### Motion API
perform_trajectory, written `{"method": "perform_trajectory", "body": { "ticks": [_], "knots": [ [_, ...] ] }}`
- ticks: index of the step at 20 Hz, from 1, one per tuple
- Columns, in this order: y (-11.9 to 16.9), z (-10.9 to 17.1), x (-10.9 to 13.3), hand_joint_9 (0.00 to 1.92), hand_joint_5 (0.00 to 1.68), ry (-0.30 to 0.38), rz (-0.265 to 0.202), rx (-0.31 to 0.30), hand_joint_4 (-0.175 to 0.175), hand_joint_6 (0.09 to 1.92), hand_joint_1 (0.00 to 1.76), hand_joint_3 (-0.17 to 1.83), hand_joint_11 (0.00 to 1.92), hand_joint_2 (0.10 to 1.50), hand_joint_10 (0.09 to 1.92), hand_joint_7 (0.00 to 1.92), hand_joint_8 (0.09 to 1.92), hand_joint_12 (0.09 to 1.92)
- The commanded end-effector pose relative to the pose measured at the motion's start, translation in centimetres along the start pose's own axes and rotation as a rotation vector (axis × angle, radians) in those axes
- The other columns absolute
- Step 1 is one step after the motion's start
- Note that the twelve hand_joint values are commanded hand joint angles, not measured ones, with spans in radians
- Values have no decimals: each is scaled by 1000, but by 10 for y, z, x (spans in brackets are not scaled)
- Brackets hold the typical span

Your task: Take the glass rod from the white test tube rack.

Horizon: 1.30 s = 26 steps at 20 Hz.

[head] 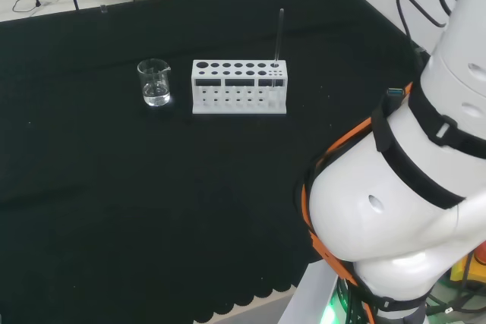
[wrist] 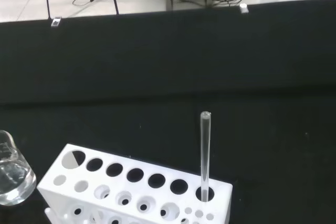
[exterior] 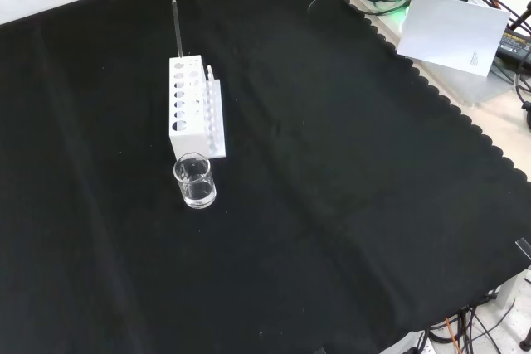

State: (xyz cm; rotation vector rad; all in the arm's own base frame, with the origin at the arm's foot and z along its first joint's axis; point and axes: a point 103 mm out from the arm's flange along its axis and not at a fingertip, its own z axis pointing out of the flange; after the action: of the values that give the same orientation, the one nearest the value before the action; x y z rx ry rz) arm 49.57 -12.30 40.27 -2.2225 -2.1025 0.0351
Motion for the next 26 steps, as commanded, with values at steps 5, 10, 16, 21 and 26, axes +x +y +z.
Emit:
{"method": "perform_trajectory", "body": {
  "ticks": [5, 10, 16, 21, 26],
  "knots": [
    [18, 37, -17, 733, 384, 32, -23, 27, -175, 103, 729, 645, 281, 797, 840, 409, 911, 1439],
    [20, 54, -19, 832, 406, 33, -30, 29, -175, 214, 734, 635, 342, 807, 816, 533, 892, 1415],
    [29, 77, -20, 962, 339, 57, -70, 0, -175, 703, 783, 635, 431, 810, 798, 676, 877, 1391],
    [35, 91, -16, 1005, 350, 64, -80, 13, -175, 821, 790, 640, 471, 811, 801, 720, 885, 1386],
    [35, 92, -15, 1020, 354, 65, -83, 13, -175, 843, 790, 643, 481, 813, 806, 744, 891, 1385]
  ]
}}
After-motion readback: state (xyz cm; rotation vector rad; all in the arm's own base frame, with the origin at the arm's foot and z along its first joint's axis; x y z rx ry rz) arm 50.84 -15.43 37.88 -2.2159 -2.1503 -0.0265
